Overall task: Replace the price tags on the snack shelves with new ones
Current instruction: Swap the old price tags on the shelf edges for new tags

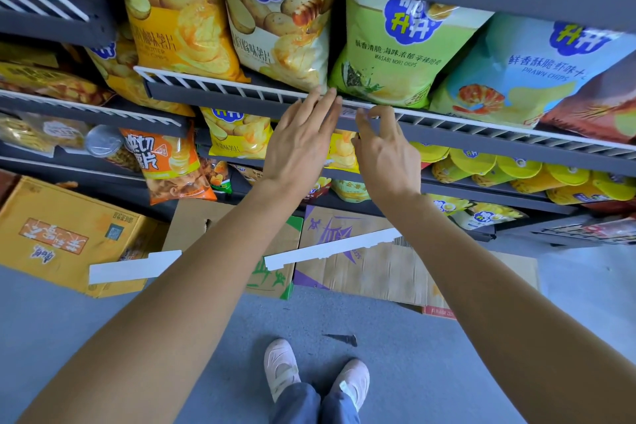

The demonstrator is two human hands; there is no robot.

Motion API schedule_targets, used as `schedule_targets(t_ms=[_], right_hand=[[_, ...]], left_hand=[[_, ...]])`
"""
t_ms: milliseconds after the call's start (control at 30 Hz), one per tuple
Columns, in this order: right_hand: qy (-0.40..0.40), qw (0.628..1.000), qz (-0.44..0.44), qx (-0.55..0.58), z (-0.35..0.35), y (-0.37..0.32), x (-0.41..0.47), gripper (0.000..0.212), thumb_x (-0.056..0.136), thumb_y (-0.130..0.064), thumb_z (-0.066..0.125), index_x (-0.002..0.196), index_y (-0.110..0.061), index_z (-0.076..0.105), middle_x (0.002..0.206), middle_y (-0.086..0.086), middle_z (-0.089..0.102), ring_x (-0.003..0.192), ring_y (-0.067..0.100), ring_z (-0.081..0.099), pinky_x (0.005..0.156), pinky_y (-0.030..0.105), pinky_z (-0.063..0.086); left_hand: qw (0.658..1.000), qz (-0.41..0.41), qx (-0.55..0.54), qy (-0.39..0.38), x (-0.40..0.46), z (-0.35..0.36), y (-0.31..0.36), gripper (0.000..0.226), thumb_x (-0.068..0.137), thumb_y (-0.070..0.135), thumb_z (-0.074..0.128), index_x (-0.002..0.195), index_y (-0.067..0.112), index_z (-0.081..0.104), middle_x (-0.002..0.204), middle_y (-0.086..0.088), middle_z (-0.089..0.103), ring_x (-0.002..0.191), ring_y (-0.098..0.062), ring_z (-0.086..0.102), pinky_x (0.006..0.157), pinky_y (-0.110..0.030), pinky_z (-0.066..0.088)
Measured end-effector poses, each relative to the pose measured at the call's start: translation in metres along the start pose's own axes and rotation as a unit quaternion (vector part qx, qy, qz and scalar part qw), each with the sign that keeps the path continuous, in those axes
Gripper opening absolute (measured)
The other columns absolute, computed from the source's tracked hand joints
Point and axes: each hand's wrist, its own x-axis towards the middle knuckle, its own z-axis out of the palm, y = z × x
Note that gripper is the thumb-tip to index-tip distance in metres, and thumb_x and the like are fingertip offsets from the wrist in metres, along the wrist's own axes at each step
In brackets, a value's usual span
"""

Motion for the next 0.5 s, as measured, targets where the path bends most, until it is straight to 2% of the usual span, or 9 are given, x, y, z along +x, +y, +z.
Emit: schedule_targets(t_ms=[67, 133, 267, 333, 433, 500], right_hand=[[-0.018, 0.999, -0.011, -0.026, 0.003, -0.001, -0.004, 0.055, 0.08, -0.01, 0.069, 0.131, -0.002, 0.048, 0.121, 0.016, 0.052, 0.086, 0.029, 0.061, 0.041, 0.022, 0.024], [-0.027, 0.997, -0.01, -0.073, 0.006, -0.003, -0.009, 0.068, 0.071, -0.014, 0.077, 0.131, -0.002, 0.048, 0.123, 0.015, 0.054, 0.088, 0.021, 0.063, 0.038, 0.017, 0.021], [-0.04, 0.997, -0.015, -0.057, 0.01, -0.004, -0.014, 0.074, 0.077, -0.008, 0.069, 0.141, 0.001, 0.033, 0.14, 0.016, 0.041, 0.103, 0.023, 0.059, 0.041, 0.02, 0.025], [-0.031, 0.998, -0.014, -0.048, 0.01, -0.004, -0.014, 0.072, 0.079, -0.007, 0.067, 0.141, 0.001, 0.032, 0.14, 0.017, 0.04, 0.104, 0.024, 0.058, 0.042, 0.02, 0.027], [0.009, 0.999, -0.004, -0.033, 0.007, -0.005, -0.013, 0.065, 0.077, -0.005, 0.069, 0.135, 0.002, 0.042, 0.129, 0.018, 0.05, 0.095, 0.025, 0.062, 0.039, 0.02, 0.029], [0.04, 0.999, -0.003, -0.018, 0.006, -0.005, -0.01, 0.058, 0.08, -0.005, 0.065, 0.133, 0.002, 0.044, 0.127, 0.019, 0.052, 0.094, 0.027, 0.062, 0.038, 0.024, 0.038]], left_hand=[[0.999, -0.008, 0.003, -0.039, 0.0, 0.001, 0.0, 0.064, 0.077, 0.005, 0.02, 0.133, 0.009, 0.05, 0.138, -0.003, 0.052, 0.127, -0.02, 0.049, 0.096, -0.031, 0.046], [0.998, -0.022, 0.007, -0.051, 0.0, -0.004, 0.002, 0.064, 0.078, 0.005, 0.021, 0.137, 0.011, 0.046, 0.142, -0.001, 0.048, 0.128, -0.017, 0.048, 0.096, -0.028, 0.045], [0.995, -0.036, -0.035, -0.084, -0.001, -0.007, 0.005, 0.067, 0.089, -0.001, 0.034, 0.149, 0.01, 0.007, 0.158, -0.003, 0.008, 0.145, -0.019, 0.013, 0.113, -0.032, 0.02], [0.996, -0.04, -0.037, -0.073, 0.0, -0.009, 0.006, 0.068, 0.09, -0.001, 0.038, 0.149, 0.01, 0.007, 0.159, -0.003, 0.007, 0.146, -0.02, 0.01, 0.115, -0.034, 0.017], [0.997, -0.043, -0.04, -0.059, 0.0, -0.007, 0.007, 0.065, 0.09, -0.002, 0.036, 0.149, 0.009, 0.011, 0.158, -0.004, 0.01, 0.145, -0.021, 0.012, 0.115, -0.034, 0.017], [0.996, -0.046, -0.05, -0.054, 0.0, -0.006, 0.006, 0.064, 0.09, -0.002, 0.035, 0.149, 0.009, 0.012, 0.158, -0.005, 0.011, 0.145, -0.022, 0.012, 0.115, -0.034, 0.018]])
